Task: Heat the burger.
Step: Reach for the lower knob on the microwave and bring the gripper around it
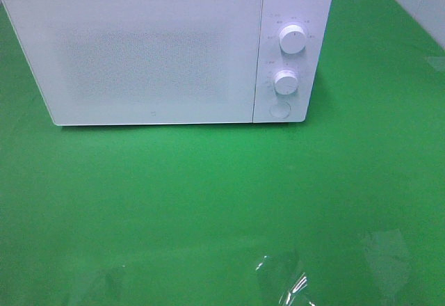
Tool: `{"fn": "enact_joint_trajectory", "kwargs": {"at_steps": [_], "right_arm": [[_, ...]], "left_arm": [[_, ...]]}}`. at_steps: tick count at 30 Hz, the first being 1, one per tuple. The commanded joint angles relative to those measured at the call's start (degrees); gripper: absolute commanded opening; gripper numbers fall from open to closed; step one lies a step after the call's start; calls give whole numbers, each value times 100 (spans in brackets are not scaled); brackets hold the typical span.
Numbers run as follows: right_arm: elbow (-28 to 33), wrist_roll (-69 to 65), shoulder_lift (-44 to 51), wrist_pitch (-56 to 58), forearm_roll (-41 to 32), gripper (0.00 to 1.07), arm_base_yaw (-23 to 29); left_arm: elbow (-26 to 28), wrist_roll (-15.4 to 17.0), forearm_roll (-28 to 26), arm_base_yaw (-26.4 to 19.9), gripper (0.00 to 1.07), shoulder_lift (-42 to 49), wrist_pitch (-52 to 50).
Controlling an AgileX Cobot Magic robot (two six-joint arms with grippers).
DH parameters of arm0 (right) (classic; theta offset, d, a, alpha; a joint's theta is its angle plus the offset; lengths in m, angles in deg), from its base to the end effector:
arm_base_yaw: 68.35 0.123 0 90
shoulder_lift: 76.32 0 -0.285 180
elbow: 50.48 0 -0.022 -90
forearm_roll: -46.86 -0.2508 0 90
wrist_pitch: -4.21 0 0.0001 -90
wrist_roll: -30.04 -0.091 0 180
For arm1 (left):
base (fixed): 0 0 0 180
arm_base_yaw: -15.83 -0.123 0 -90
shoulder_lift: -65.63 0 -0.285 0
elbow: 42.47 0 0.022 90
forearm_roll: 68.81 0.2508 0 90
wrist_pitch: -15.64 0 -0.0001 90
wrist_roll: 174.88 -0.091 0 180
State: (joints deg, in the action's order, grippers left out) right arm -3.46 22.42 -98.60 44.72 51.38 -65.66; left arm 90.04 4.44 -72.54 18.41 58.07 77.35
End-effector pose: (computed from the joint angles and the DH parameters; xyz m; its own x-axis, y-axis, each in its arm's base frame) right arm 0.0488 -0.0024 0.3095 -0.3361 0.0571 -0.9401 0.0258 0.9983 0.0514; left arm -0.0087 -0.0048 0.2813 -0.4508 0.0013 -0.8926 0.0875 0.9952 -0.0427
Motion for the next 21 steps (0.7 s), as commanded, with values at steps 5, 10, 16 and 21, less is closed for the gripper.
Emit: {"fn": "enact_joint_trajectory", "kwargs": {"at_steps": [5,10,16,21], "right_arm": [[390,11,-596,-1306,-34,73,-46],[544,11,-922,-1896,-40,73,-46],[854,6,-1610,-3140,-34,73,-46],[1008,6,-2177,-4108,-34,73,-46]], "left_arm": [[-17,0,-57,-29,97,103,-46],[-17,0,-57,-29,97,103,-46],[-17,0,-57,-29,97,103,-46],[-17,0,-57,-29,97,103,-46]]}}
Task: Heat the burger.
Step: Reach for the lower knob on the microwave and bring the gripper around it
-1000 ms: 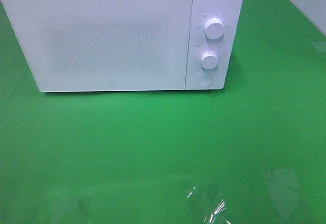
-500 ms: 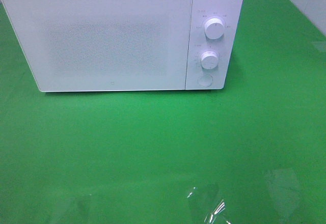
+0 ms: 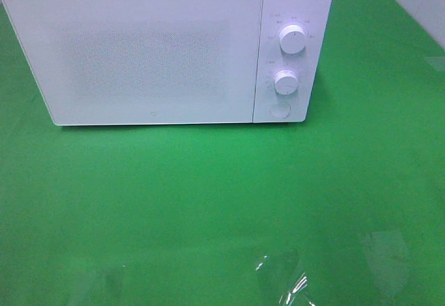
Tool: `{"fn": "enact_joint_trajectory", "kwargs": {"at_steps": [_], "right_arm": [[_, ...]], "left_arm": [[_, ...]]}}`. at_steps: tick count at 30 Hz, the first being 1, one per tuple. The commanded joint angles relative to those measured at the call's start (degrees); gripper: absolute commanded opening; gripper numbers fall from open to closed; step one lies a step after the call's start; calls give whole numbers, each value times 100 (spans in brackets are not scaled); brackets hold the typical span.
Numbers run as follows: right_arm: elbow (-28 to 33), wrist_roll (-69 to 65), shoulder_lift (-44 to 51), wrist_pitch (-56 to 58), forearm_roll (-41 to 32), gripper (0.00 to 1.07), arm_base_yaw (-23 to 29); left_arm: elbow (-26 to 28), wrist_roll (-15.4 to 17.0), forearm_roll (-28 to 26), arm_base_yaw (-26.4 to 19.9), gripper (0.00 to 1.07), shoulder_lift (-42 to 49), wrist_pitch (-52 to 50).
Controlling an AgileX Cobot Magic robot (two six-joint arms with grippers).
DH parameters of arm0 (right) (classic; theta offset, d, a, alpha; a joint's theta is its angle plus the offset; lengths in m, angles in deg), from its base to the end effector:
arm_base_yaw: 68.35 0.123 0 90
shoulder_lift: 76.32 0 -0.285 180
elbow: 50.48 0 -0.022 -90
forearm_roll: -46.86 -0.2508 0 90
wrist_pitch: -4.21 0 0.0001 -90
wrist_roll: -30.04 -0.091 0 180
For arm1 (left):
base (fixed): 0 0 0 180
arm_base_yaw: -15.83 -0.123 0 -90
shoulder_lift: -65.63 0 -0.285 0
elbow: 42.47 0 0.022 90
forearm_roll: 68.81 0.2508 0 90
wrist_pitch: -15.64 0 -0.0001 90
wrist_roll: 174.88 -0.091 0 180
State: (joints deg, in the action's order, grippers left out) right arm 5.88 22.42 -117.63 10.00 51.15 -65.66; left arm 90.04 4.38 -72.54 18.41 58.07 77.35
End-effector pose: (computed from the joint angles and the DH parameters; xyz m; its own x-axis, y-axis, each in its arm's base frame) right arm 0.1258 0.0052 0.2782 -0.2342 0.0475 -0.9710 -0.0260 0.9981 0.0551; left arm -0.0087 -0.0048 0.2813 -0.4507 0.0023 -0.8927 0.0880 0.9952 -0.0418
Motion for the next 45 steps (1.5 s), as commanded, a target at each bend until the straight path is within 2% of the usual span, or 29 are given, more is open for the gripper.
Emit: {"fn": "enact_joint_trajectory", "kwargs": {"at_steps": [1,11,22,29,30,31,33,34,35,36,37,38,40,45], "right_arm": [[74,6,-275,-636,-11,73,-46],[109,-52,-1822,-2481,-23,73,-46],[109,281,-3380,-3919,-23,73,-34],[160,728,-4171,-4876,-510,73,46],[252,1037,-4326,-5288,-871,73,275],[252,1037,-4326,-5288,-871,73,275],[378,1656,-4647,-6056,-1776,73,905],[378,1656,-4647,-6056,-1776,73,905],[378,1822,-4761,-6211,-2068,73,1129],[378,1822,-4761,-6211,-2068,73,1129],[378,2005,-4933,-6423,-2429,73,1450],[378,2005,-4933,-6423,-2429,73,1450],[378,2091,-5254,-6772,-2899,73,2045],[378,2091,-5495,-7087,-3220,73,2458]], "left_arm": [[-17,6,-57,-29,97,103,-46],[-17,6,-57,-29,97,103,-46],[-17,6,-57,-29,97,103,-46],[-17,6,-57,-29,97,103,-46],[-17,6,-57,-29,97,103,-46],[-17,6,-57,-29,97,103,-46],[-17,6,-57,-29,97,103,-46],[-17,6,-57,-29,97,103,-46],[-17,6,-57,-29,97,103,-46],[-17,6,-57,-29,97,103,-46],[-17,6,-57,-29,97,103,-46],[-17,6,-57,-29,97,103,-46],[-17,6,-57,-29,97,103,-46],[-17,6,-57,-29,97,103,-46]]}}
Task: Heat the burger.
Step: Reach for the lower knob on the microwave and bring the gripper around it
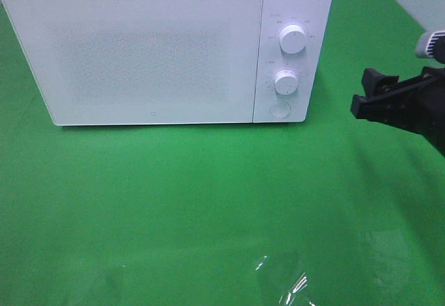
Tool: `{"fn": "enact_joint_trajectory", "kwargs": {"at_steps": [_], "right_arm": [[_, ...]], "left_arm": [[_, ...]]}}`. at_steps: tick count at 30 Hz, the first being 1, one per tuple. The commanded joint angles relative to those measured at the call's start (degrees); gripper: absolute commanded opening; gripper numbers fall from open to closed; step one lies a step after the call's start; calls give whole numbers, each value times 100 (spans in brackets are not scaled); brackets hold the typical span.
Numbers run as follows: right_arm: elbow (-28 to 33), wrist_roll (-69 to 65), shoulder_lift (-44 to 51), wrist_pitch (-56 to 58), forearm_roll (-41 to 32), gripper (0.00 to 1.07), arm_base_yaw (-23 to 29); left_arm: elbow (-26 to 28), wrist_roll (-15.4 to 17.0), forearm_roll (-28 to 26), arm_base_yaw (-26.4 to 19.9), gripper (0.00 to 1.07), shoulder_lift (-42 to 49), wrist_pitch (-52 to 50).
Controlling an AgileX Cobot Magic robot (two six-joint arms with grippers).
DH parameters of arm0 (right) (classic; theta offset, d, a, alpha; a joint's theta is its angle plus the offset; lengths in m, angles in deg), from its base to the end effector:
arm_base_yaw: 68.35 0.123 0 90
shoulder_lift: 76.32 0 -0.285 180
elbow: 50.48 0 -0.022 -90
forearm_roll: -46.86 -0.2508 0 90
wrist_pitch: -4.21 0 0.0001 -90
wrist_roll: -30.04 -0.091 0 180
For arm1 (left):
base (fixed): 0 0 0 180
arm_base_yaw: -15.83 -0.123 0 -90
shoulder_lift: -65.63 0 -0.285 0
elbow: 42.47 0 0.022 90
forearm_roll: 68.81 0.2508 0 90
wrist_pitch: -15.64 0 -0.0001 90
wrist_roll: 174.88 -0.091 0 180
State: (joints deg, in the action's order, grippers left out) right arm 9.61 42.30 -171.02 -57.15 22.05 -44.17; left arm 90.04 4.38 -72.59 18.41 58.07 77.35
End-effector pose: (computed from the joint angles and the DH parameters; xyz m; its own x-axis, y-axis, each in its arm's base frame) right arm 0.2274 0.0654 0.1808 -0.0927 -0.0375 -0.9950 -0.0462 0.9984 -0.0333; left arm -0.0087 -0.0049 0.2813 -0.4507 0.0019 -0.8927 0.0885 0.9952 -0.0425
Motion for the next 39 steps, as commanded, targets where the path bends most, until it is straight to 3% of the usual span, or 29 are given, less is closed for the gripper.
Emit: {"fn": "enact_joint_trajectory", "kwargs": {"at_steps": [1,4,7,11,13,33,39], "right_arm": [[6,103,-286,-567,-567,73,579],[-6,103,-521,-928,-1186,73,1232],[-6,103,-573,-1037,-1318,73,1364],[-86,143,-854,-1375,-2017,73,2108],[-172,246,-940,-1467,-2057,73,2240],[-1473,493,-1971,-1576,-2040,73,2389],[-1914,487,-2263,-1295,-1816,73,2045]], "left_arm": [[-17,6,-52,-29,97,103,-46],[-17,6,-52,-29,97,103,-46],[-17,6,-52,-29,97,103,-46],[-17,6,-52,-29,97,103,-46],[-17,6,-52,-29,97,103,-46],[-17,6,-52,-29,97,103,-46],[-17,6,-52,-29,97,103,-46]]}}
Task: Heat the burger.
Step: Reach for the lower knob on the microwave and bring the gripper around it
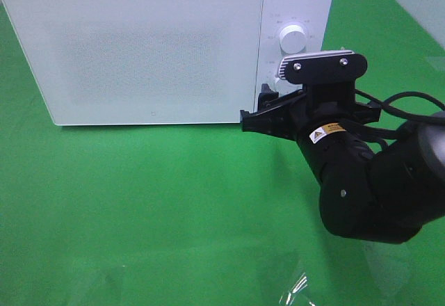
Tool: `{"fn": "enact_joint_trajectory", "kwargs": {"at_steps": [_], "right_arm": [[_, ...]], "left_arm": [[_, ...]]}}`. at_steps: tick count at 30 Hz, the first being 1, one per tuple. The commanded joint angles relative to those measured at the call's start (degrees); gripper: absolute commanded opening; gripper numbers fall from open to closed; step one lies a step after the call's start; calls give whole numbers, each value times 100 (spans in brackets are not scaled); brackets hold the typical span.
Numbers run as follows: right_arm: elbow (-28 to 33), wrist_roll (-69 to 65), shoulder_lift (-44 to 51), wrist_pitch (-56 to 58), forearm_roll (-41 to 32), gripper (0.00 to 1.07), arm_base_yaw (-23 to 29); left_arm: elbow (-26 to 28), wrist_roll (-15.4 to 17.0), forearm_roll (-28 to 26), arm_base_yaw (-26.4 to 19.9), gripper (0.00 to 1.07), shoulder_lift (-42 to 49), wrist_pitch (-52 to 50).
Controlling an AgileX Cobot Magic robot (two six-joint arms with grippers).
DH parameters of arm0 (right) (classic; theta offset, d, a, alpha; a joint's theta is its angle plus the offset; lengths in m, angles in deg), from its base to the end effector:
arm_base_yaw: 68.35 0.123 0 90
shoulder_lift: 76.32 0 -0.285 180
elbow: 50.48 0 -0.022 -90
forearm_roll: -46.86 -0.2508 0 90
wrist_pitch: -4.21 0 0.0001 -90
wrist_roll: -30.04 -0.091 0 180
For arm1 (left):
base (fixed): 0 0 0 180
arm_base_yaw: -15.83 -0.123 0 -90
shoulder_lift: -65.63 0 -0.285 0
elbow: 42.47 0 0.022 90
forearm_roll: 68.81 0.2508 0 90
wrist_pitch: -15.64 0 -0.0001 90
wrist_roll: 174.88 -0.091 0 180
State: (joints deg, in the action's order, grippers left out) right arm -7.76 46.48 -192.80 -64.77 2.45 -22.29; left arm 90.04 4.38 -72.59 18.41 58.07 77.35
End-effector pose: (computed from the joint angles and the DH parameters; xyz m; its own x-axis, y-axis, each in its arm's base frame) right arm 0.2544 0.1784 0.1424 -0.0951 -0.0430 -0.9945 -0.0911 0.9953 -0.0344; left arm -0.0087 -0.0049 0.2813 -0.4507 0.0019 -0.8927 0.0885 0.9952 -0.0425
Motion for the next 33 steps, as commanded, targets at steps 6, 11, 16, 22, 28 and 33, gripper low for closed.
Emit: {"fn": "enact_joint_trajectory", "kwargs": {"at_steps": [6,11,16,22,28,33], "right_arm": [[-424,69,-344,-470,275,73,-418],[-670,69,-561,-241,384,73,-584],[-882,46,-756,-178,418,73,-659],[-1140,-57,-1020,34,607,73,-808],[-1232,-149,-1094,80,676,73,-934],[-1283,-149,-1215,63,722,73,-997]], "left_arm": [[-17,6,-52,-29,97,103,-46],[-17,6,-52,-29,97,103,-46],[-17,6,-52,-29,97,103,-46],[-17,6,-52,-29,97,97,-46],[-17,6,-52,-29,97,97,-46],[-17,6,-52,-29,97,97,-46]]}}
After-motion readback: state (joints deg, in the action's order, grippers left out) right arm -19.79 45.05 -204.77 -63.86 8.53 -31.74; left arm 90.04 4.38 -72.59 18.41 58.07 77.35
